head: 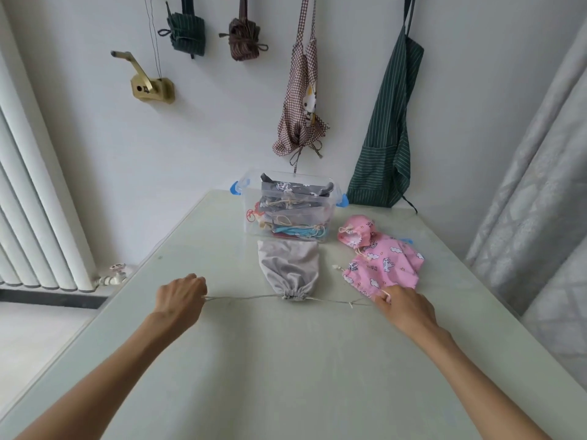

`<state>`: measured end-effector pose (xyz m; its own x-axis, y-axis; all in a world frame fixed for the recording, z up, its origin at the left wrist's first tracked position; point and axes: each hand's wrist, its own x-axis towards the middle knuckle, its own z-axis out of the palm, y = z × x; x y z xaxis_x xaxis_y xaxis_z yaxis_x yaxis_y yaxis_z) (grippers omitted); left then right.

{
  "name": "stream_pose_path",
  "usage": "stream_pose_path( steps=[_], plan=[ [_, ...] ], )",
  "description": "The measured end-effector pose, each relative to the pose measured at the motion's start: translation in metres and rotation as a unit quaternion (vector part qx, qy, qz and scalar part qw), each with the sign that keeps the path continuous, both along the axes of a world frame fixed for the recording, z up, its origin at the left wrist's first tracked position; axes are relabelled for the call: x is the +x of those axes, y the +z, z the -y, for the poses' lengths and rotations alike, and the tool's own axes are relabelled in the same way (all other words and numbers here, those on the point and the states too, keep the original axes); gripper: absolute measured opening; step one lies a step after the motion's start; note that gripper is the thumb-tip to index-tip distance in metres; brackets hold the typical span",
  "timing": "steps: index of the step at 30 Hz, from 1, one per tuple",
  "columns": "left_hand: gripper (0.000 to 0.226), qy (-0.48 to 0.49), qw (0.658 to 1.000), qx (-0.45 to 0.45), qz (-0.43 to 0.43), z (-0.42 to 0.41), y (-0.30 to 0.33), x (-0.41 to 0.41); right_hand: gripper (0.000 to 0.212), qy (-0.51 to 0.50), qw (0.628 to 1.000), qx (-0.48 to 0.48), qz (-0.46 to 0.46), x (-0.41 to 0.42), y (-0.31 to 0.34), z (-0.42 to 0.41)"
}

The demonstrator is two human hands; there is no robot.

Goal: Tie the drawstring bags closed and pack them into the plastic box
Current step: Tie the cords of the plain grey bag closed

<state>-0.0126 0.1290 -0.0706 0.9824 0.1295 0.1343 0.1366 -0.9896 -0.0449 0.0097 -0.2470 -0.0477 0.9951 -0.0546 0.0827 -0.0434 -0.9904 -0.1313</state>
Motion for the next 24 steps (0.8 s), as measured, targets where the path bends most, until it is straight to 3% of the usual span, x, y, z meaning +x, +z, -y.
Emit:
stream_pose_path(
  steps=[1,5,7,10,16,20,24],
  plan=[
    [0.032,-0.005,1.0,-0.018,-0.01,0.004,0.006,0.0,0.025,0.008,1.0,0.007,0.008,0.001,0.004,-0.001],
    [0.033,-0.054,0.989,-0.137,0.023,0.037,0.02,0.008,0.034,0.082,0.994,0.033,0.065,0.003,0.015,-0.033],
    [0.034,-0.071,0.984,-0.165,-0.016,0.065,0.016,0.014,0.036,0.122,0.991,0.019,0.041,0.0,0.007,-0.065],
    [0.039,-0.076,0.984,-0.144,-0.074,0.099,-0.003,0.022,0.037,0.126,0.991,-0.037,0.035,-0.001,-0.014,-0.099],
    [0.031,-0.136,0.989,-0.057,0.016,0.101,-0.015,0.029,0.025,0.185,0.97,-0.015,0.156,0.0,-0.027,-0.102],
    [0.043,-0.245,0.967,0.03,0.067,0.079,-0.006,0.026,0.015,0.289,0.914,-0.074,0.276,0.003,-0.021,-0.088],
    [0.022,-0.369,0.918,0.059,0.13,0.063,0.004,0.02,0.018,0.365,0.867,-0.127,0.315,0.006,-0.024,-0.079]
  ],
)
